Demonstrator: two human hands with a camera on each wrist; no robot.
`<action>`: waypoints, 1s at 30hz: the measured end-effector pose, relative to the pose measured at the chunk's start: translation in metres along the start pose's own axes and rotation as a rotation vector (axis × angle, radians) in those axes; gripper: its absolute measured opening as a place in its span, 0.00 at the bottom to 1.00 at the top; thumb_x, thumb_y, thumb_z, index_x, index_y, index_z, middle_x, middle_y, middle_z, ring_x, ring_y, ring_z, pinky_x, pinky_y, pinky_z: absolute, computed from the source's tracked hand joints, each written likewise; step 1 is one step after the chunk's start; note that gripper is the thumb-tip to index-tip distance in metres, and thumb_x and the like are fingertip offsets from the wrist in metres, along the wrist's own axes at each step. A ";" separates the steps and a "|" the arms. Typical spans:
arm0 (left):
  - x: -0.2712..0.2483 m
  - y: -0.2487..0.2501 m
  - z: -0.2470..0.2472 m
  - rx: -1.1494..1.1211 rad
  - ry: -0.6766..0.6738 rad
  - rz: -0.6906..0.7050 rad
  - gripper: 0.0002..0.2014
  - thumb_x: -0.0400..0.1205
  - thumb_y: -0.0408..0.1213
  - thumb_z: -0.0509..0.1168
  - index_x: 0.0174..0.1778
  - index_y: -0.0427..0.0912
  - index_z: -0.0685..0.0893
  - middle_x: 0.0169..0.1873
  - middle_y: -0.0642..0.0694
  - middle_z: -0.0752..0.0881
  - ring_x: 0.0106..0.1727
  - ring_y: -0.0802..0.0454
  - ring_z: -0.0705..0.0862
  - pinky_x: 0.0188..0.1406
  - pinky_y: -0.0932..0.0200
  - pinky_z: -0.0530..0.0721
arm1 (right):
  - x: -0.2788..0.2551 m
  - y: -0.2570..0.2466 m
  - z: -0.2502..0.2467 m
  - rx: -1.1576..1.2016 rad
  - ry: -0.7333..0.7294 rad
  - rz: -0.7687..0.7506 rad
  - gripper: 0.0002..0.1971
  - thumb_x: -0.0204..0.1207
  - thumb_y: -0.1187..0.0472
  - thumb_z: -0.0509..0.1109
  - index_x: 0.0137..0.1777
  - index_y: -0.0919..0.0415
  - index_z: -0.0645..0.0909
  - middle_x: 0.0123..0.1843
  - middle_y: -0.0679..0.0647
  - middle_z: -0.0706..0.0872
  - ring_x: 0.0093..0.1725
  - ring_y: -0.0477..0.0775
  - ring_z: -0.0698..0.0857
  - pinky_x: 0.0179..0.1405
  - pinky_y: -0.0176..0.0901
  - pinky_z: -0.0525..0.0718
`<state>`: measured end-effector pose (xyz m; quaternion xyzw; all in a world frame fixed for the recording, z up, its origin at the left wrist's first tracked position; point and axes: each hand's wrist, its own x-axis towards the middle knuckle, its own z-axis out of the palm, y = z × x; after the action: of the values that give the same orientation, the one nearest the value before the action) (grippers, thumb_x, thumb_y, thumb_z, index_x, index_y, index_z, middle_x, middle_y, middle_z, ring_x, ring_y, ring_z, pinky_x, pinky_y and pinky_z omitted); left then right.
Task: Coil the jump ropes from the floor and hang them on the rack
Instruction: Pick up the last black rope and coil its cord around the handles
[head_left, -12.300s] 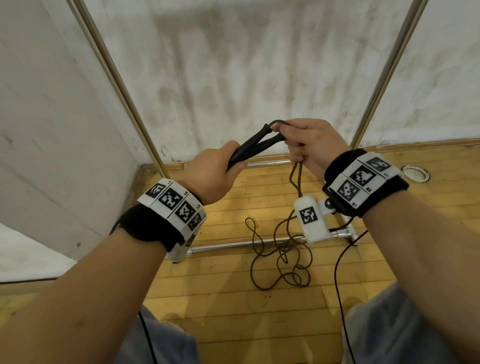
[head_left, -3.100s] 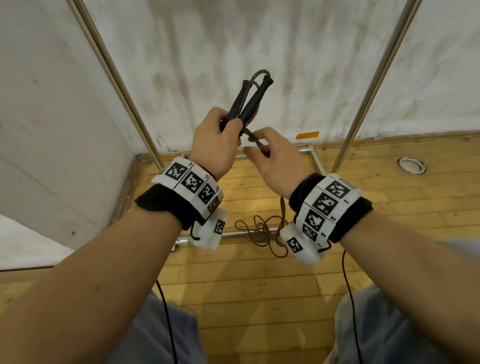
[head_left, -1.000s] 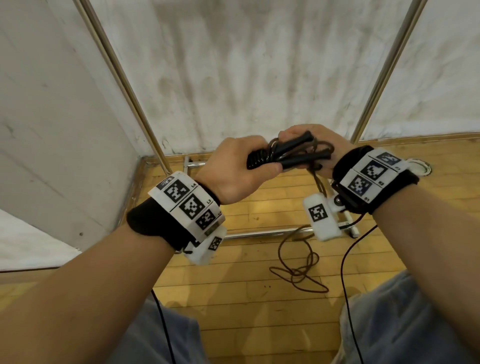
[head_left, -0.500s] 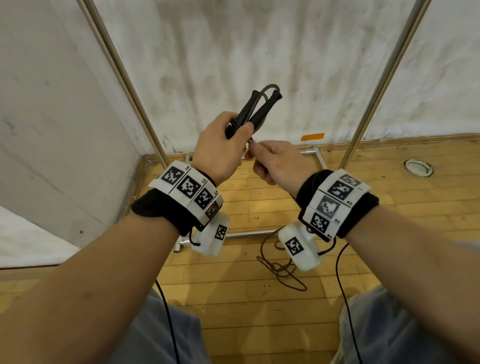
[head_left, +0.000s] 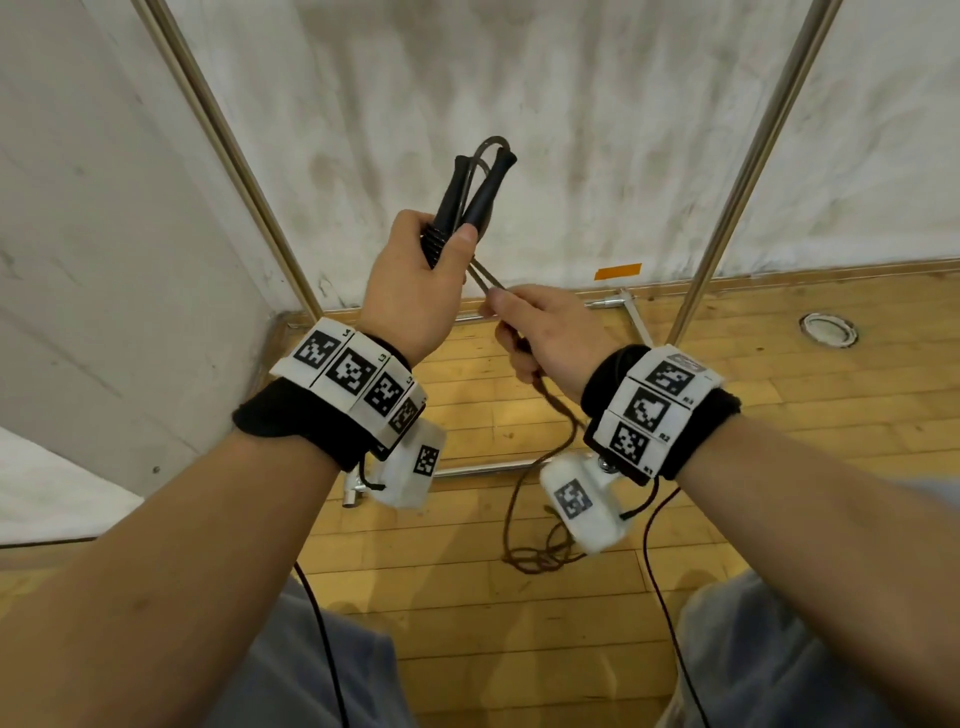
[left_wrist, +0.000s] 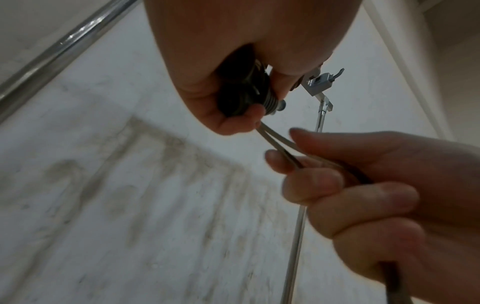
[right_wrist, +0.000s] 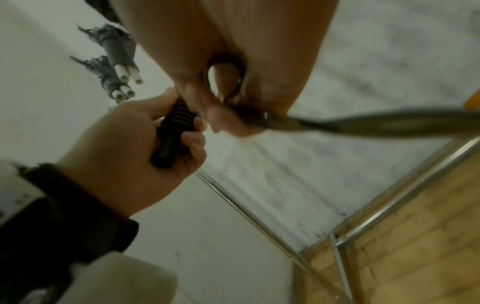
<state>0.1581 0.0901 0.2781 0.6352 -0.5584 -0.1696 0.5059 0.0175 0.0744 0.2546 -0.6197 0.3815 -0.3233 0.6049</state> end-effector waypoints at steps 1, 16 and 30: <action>0.001 -0.002 -0.001 0.025 0.005 0.011 0.11 0.84 0.50 0.60 0.54 0.47 0.72 0.40 0.49 0.85 0.36 0.53 0.83 0.36 0.58 0.78 | 0.001 0.001 -0.001 -0.045 0.052 -0.035 0.15 0.83 0.53 0.61 0.45 0.64 0.81 0.25 0.51 0.73 0.18 0.47 0.68 0.17 0.37 0.69; 0.012 -0.023 -0.013 0.169 0.082 -0.063 0.16 0.82 0.50 0.62 0.58 0.42 0.73 0.44 0.49 0.83 0.43 0.48 0.83 0.41 0.55 0.78 | 0.001 0.003 -0.001 -0.675 0.019 -0.011 0.15 0.82 0.44 0.56 0.41 0.52 0.71 0.32 0.46 0.75 0.29 0.45 0.73 0.26 0.38 0.66; 0.015 -0.049 -0.015 0.578 -0.246 -0.008 0.17 0.83 0.49 0.63 0.60 0.45 0.69 0.43 0.50 0.79 0.37 0.50 0.81 0.32 0.57 0.76 | -0.006 -0.019 -0.024 -0.967 0.014 -0.136 0.20 0.86 0.55 0.49 0.47 0.65 0.80 0.45 0.59 0.83 0.43 0.56 0.80 0.39 0.44 0.74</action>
<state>0.2014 0.0772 0.2488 0.7296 -0.6380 -0.0810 0.2324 -0.0043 0.0668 0.2754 -0.8510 0.4507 -0.1517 0.2228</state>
